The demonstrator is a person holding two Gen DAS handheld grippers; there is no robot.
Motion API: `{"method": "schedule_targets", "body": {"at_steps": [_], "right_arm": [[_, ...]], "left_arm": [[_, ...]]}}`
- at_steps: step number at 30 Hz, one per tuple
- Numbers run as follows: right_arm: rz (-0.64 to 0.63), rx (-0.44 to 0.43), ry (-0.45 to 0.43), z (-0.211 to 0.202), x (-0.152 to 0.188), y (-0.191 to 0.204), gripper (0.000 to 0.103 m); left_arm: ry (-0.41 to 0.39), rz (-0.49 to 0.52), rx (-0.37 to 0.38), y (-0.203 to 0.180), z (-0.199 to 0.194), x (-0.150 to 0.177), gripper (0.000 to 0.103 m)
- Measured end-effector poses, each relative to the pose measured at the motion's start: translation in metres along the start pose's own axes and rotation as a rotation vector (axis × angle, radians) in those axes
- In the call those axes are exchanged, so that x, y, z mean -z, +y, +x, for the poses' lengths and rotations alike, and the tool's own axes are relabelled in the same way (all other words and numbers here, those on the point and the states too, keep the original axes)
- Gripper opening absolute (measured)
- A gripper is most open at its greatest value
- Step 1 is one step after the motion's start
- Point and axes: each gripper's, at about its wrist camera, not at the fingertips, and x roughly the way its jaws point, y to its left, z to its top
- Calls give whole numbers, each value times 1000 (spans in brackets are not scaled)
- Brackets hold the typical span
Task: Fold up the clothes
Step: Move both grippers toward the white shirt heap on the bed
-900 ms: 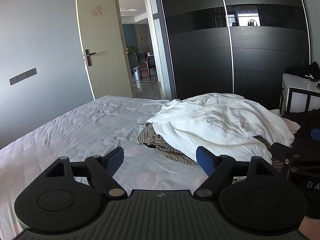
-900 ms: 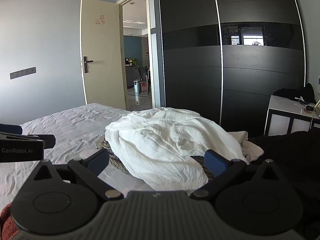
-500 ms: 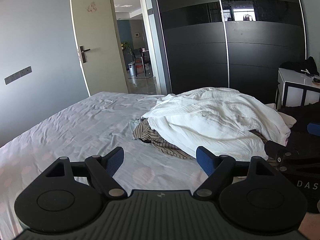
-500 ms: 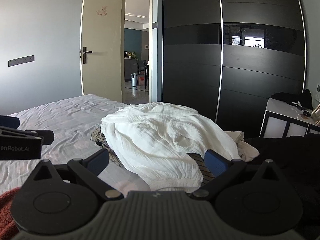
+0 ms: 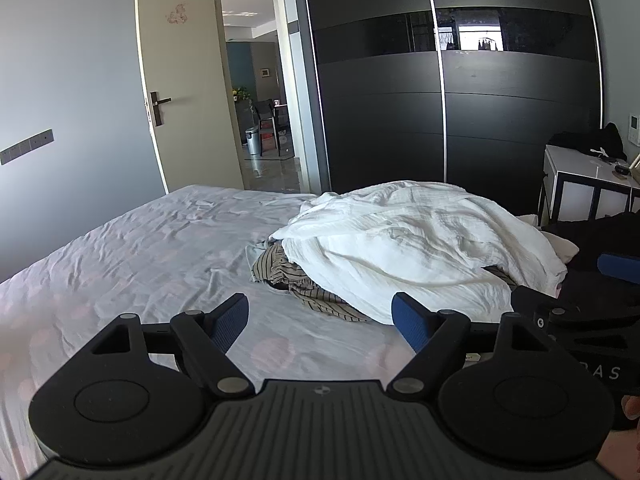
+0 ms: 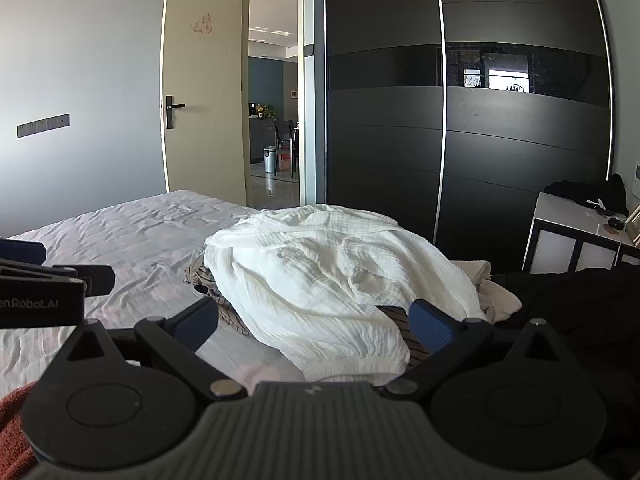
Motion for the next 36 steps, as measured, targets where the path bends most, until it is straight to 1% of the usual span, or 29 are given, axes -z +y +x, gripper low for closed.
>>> {"method": "schedule_targets", "body": {"at_steps": [4,8,11,21,36], "right_arm": [[6,-1,8,0,0,-1,102],[40,-14,8,1,-1,-4,102],[35,2,5,0,-1,-4,102],[44,-10,39,2,0,-4,102],[22,-6,49,3,1,0,102]], "left_arm": [[11,9,9,-2,1,1,91],[20,21,5,-3,2,3,91],[27,30,10,-4,3,4,91],[59,46,24,-7,7,7,91],[88,51,28,-8,8,9,91]]}}
